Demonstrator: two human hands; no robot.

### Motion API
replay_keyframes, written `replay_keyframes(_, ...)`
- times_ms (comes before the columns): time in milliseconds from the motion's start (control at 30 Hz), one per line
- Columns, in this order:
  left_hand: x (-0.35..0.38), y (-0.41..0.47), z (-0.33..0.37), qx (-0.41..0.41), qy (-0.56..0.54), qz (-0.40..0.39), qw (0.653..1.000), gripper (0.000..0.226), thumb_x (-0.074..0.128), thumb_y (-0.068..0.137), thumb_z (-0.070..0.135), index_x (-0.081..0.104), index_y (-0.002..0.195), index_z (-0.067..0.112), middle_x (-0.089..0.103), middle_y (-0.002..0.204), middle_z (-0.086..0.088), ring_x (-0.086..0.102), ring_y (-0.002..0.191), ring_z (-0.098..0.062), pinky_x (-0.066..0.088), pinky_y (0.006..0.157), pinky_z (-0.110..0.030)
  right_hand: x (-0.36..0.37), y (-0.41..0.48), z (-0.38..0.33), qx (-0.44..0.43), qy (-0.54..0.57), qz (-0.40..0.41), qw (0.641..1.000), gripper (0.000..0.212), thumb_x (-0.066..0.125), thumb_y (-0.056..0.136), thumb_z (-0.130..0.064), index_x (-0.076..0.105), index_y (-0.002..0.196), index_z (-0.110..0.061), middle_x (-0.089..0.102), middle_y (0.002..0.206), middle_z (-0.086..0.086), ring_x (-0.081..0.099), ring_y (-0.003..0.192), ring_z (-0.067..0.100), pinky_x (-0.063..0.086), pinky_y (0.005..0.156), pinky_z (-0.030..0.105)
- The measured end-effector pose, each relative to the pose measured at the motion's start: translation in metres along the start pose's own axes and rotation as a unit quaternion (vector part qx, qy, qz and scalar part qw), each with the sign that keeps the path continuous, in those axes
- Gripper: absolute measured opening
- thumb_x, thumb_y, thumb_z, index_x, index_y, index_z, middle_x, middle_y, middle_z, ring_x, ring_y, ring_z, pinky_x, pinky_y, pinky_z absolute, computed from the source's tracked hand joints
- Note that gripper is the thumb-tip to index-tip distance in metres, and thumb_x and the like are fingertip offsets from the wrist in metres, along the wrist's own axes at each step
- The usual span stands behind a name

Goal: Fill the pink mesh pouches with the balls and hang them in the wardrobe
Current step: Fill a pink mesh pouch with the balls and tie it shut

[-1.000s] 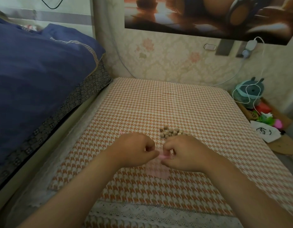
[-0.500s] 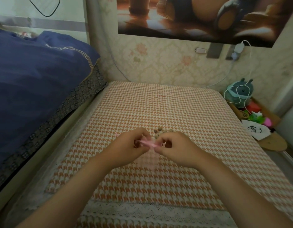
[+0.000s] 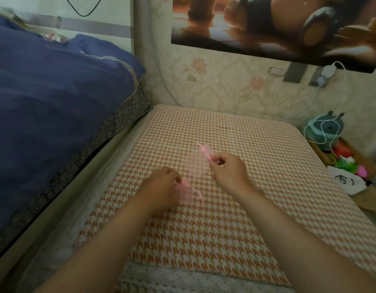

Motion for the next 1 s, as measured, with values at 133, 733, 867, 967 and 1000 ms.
replay_keyframes(133, 0.006, 0.001, -0.004, 0.0, -0.019, -0.017, 1.0, 0.057, 0.064, 0.078, 0.054, 0.049, 0.131, 0.038, 0.056, 0.129, 0.011, 0.055, 0.113, -0.014, 0.053, 0.091, -0.037, 0.026, 0.011, -0.002, 0.039, 0.038, -0.024, 0.998, 0.013, 0.064, 0.097, -0.016, 0.068, 0.094, -0.027, 0.071, 0.09, -0.001, 0.072, 0.072, 0.022, 0.062, 0.068, 0.043)
replay_keyframes(733, -0.005, -0.014, 0.011, 0.031, -0.155, -0.022, 0.987, 0.022, 0.07, 0.078, 0.017, 0.051, 0.087, 0.024, 0.063, 0.084, 0.002, 0.061, 0.077, -0.019, 0.053, 0.069, -0.037, 0.014, -0.031, -0.012, -0.026, -0.089, -0.15, 0.984, 0.029, 0.05, 0.104, -0.03, 0.062, 0.129, -0.024, 0.067, 0.118, -0.007, 0.064, 0.105, 0.015, 0.054, 0.097, 0.044)
replay_keyframes(867, -0.006, -0.017, 0.026, 0.054, -0.192, -0.007, 0.98, 0.026, 0.07, 0.077, 0.016, 0.046, 0.089, 0.021, 0.059, 0.074, 0.002, 0.05, 0.063, -0.012, 0.048, 0.063, -0.036, -0.002, -0.055, -0.019, -0.025, -0.001, -0.173, 0.985, 0.018, 0.058, 0.098, -0.041, 0.068, 0.109, -0.032, 0.071, 0.102, -0.008, 0.068, 0.09, 0.01, 0.057, 0.088, 0.04)
replay_keyframes(967, -0.004, -0.018, 0.038, 0.075, -0.202, -0.016, 0.976, 0.029, 0.069, 0.079, 0.016, 0.045, 0.091, 0.025, 0.062, 0.075, 0.002, 0.051, 0.061, -0.009, 0.048, 0.062, -0.035, -0.016, -0.065, -0.011, -0.016, 0.0, -0.17, 0.985, 0.025, 0.074, 0.09, -0.028, 0.066, 0.113, -0.035, 0.07, 0.094, -0.004, 0.069, 0.079, 0.017, 0.059, 0.077, 0.04)
replay_keyframes(1000, -0.003, -0.018, 0.042, 0.08, -0.199, -0.02, 0.977, 0.03, 0.07, 0.079, 0.016, 0.045, 0.091, 0.028, 0.063, 0.076, 0.001, 0.052, 0.061, -0.009, 0.049, 0.063, -0.037, -0.021, -0.067, -0.01, -0.017, -0.007, -0.161, 0.987, 0.026, 0.074, 0.09, -0.021, 0.066, 0.11, -0.036, 0.072, 0.09, -0.001, 0.07, 0.077, 0.023, 0.059, 0.074, 0.043)
Point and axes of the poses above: each hand's wrist, its own y-axis towards the middle knuckle, its own x-axis out of the palm, z = x × y, the point moved 5 cm from there along y, towards the middle knuckle
